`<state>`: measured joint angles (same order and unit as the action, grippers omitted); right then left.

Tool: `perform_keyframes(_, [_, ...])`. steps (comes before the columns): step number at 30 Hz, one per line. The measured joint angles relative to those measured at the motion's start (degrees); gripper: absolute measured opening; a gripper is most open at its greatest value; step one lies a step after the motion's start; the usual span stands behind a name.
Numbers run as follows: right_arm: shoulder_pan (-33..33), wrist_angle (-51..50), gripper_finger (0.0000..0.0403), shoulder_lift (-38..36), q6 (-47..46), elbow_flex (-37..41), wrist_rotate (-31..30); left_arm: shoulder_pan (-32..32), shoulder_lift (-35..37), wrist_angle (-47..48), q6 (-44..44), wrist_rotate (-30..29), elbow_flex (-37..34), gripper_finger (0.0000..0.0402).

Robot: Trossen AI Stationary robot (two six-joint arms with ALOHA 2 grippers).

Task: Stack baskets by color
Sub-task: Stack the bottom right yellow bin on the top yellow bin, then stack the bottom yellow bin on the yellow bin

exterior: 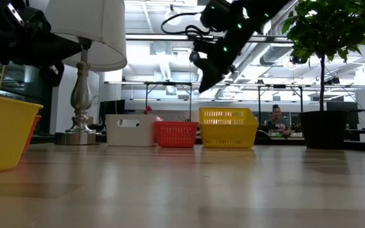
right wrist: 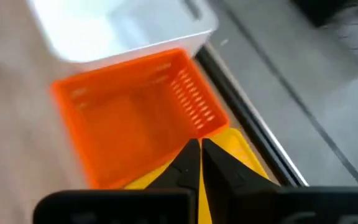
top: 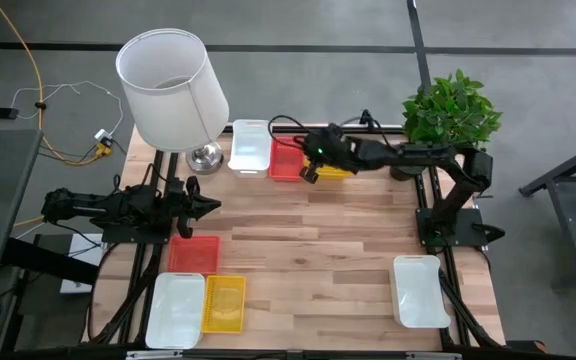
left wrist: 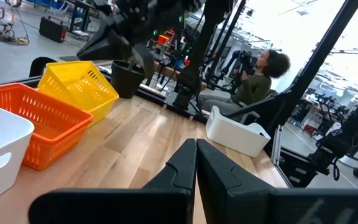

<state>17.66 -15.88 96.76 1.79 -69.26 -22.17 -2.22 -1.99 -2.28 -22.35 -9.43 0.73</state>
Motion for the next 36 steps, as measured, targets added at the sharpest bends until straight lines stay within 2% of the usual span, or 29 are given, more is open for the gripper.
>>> perform_keyframes(6, [-0.44, 32.26, 0.0, -2.48, -10.03, 16.56, -11.8, -0.02, 0.01, -0.67, 0.0, -0.09, 0.0, 0.0001])
perform_keyframes(10, [-0.46, 41.38, 0.0, -2.37, -15.85, 22.48, -18.25, -0.01, 0.01, -0.66, 0.07, -0.26, 0.0, 0.0001])
perform_keyframes(12, [-0.09, 41.84, 0.0, -2.37, -18.0, 23.68, -19.92, -0.01, 0.01, -0.72, 0.87, -0.29, 0.0, 0.0001])
perform_keyframes(21, [3.01, 42.36, 0.0, 0.96, -21.25, 24.32, -19.91, -0.02, 0.01, -1.4, 1.51, -1.69, 0.0, 0.0001])
perform_keyframes(29, [6.54, 42.83, 0.0, 5.01, -23.99, 24.36, -14.74, 0.0, 0.01, -1.36, 1.52, -1.67, 0.0, 0.0001])
perform_keyframes(32, [6.28, 43.54, 0.0, 4.33, -20.74, 24.37, -14.87, -0.01, -0.01, -1.31, 1.53, -1.67, 0.0, 0.0001])
perform_keyframes(36, [3.92, 44.57, 0.0, -0.56, -12.16, 24.34, -14.16, 0.01, 0.01, -0.47, 1.53, -1.64, 0.0, 0.0001])
